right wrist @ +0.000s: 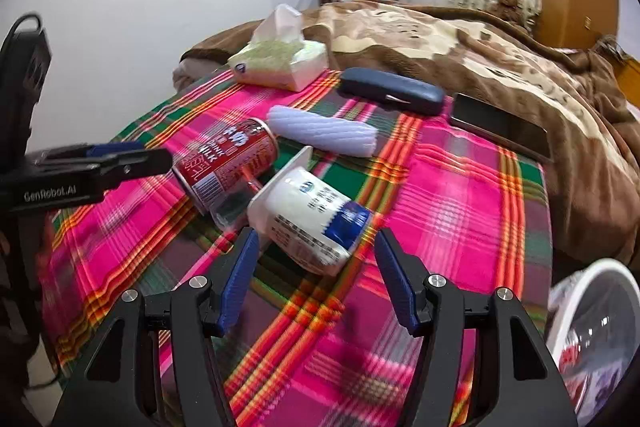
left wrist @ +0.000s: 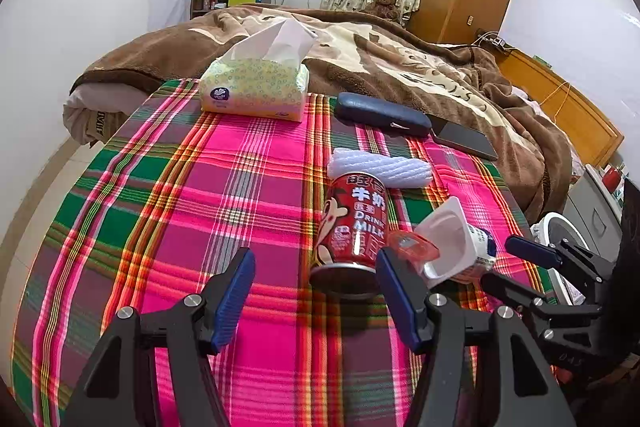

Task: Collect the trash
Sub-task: 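Move both tools back toward the red Drink Milk can and yogurt cup, then grasp the red Drink Milk can with the left gripper while the right grasps the white yogurt cup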

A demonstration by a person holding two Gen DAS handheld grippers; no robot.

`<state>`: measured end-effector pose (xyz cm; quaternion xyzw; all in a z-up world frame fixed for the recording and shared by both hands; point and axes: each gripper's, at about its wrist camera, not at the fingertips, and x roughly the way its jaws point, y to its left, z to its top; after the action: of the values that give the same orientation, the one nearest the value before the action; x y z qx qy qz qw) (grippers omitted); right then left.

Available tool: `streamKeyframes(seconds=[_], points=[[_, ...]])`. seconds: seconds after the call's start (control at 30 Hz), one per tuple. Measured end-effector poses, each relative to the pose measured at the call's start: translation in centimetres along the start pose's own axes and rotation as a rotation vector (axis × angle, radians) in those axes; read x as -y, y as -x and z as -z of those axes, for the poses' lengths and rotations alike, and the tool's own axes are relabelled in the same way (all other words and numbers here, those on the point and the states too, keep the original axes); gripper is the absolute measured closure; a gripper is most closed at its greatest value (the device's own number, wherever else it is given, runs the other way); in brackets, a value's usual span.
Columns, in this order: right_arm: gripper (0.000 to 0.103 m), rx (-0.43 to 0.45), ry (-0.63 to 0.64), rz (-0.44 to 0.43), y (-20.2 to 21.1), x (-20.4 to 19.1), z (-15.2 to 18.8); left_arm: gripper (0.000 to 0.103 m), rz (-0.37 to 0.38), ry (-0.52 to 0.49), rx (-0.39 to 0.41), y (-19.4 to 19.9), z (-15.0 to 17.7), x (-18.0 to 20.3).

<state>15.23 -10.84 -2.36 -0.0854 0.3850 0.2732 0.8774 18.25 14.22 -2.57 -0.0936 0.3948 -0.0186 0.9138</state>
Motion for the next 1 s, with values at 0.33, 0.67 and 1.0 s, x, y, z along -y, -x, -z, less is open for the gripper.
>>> streamKeyframes(seconds=[0.33, 0.67, 1.0], points=[[0.041, -0.017, 0.081, 0.017, -2.5, -0.2, -1.9, 0.041, 0.018, 0.002, -0.013, -1.4, -1.0, -0.6], [0.04, -0.048, 0.093, -0.032, -4.0, 0.7, -3.8, 0.041, 0.012, -0.002, -0.024, -2.4, -1.8, -0.9], [0.04, -0.073, 0.16, -0.013, -5.1, 0.4, -4.6, 0.038, 0.031, -0.019, -0.056, -4.4, -2.4, -0.2]])
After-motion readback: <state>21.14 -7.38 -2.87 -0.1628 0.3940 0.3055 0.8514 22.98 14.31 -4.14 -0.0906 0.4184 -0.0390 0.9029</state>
